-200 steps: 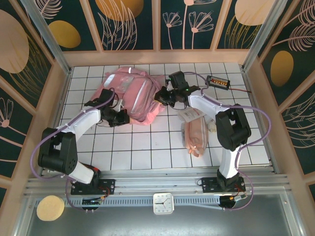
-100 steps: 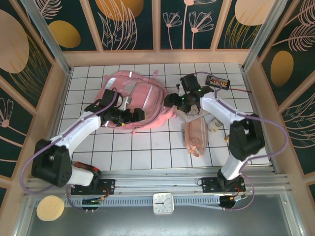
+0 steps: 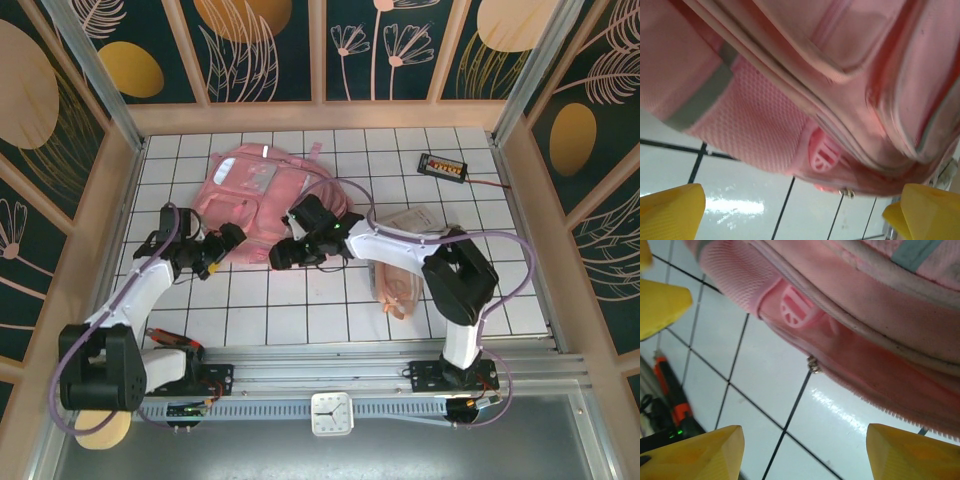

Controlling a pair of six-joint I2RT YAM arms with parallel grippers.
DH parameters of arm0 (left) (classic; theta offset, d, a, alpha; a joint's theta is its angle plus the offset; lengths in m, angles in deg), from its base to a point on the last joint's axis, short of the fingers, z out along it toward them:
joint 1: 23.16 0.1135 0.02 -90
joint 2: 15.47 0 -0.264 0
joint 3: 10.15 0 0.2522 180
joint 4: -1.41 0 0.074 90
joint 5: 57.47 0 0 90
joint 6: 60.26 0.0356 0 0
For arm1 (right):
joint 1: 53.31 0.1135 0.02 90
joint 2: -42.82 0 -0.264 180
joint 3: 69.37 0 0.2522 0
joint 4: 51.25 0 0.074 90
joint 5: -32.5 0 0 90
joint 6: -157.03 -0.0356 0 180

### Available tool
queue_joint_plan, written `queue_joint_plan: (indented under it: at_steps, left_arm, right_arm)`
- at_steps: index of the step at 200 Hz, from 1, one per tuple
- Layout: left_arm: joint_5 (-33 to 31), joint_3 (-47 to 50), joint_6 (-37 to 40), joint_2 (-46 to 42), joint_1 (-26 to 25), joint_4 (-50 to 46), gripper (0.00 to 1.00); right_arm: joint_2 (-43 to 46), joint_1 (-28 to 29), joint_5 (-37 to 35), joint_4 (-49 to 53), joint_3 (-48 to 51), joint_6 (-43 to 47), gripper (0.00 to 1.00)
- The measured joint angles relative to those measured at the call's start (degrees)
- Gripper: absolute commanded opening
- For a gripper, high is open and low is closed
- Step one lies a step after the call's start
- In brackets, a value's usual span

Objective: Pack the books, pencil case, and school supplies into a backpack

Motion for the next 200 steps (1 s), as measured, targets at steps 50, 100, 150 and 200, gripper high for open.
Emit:
queue_joint_plan:
  at_steps: [50,100,150,200]
  left_arm:
    - [-1.09,-0.24,0.57,6.51,0.68,2.95,0.99]
    - [-1.09,-1.31,2.1,9.86,0.68,3.96,0.97]
    - [-1.05,-1.31,2.49,10.27,0.68,4.22,0.93]
    - [-1.03,-1.31,2.78,11.47,0.68,4.33,0.89]
  right_arm:
    - [-2.64,3.19,-5.29,-12.13,4.79,-4.02,0.62]
    - [-3.76,5.03,-8.72,-16.65,8.83,-8.5,0.62]
    - [-4.22,5.2,-9.99,-21.18,11.26,-10.34,0.61]
    - [-7.82,5.31,-10.64,-27.34,10.32,-9.73,0.45]
